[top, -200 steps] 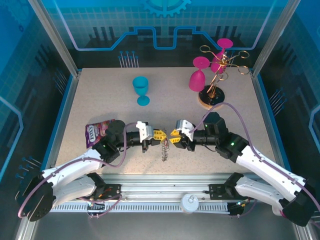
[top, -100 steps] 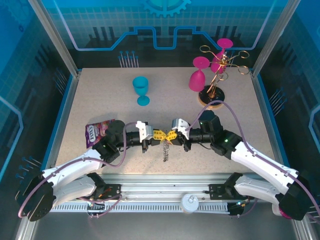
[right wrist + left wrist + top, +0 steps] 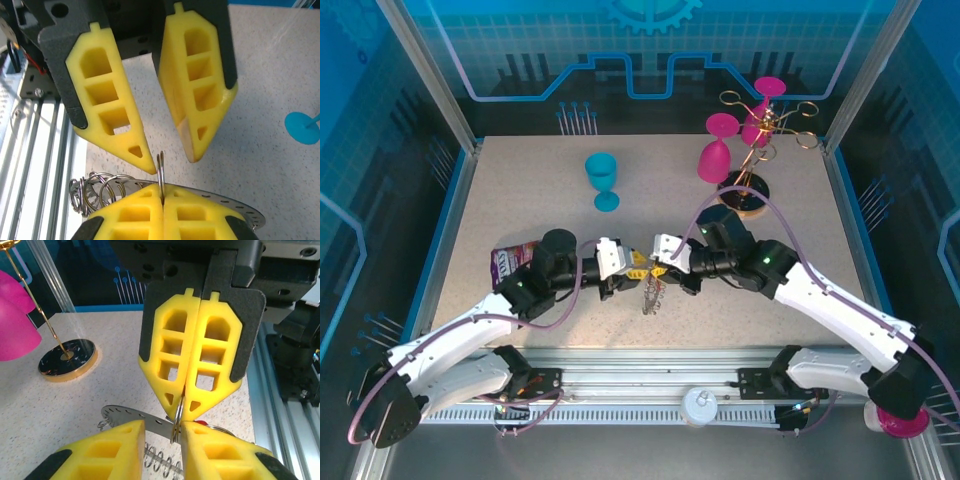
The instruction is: Put the keys on the keyring
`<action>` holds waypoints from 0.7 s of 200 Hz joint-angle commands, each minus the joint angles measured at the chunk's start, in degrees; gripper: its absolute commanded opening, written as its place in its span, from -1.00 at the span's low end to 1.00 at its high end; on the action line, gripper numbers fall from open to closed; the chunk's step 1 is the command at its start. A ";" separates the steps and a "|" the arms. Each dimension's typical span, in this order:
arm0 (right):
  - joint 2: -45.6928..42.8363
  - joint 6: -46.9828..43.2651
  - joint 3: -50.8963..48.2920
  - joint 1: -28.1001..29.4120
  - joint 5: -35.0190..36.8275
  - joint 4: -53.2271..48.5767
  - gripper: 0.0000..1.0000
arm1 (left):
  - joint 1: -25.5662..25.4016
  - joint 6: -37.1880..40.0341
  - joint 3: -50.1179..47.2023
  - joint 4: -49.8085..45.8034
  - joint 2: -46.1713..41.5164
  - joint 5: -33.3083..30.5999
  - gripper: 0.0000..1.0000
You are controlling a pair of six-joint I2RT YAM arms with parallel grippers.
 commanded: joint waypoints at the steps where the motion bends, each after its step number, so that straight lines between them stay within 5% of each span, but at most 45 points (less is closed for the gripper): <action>1: 2.34 -4.79 4.90 1.88 4.82 -7.88 -1.00 | -0.33 3.19 1.73 -6.11 -0.44 -1.00 -0.52; 62: 5.78 -4.88 9.20 5.23 3.69 -8.06 -1.00 | -0.33 2.11 2.01 -4.29 0.46 1.61 -0.68; 97: 2.93 -2.19 6.73 4.75 2.36 -4.34 -1.00 | -0.36 0.00 0.30 -0.44 0.06 3.36 -1.00; 120: -2.37 2.61 1.02 0.64 -1.39 2.44 -0.51 | -0.35 -2.10 -2.77 4.69 -1.29 4.78 -1.00; 140: -5.91 6.23 -3.70 -4.68 -8.68 7.59 -0.40 | -0.36 -6.17 -7.04 13.20 -2.15 6.38 -1.00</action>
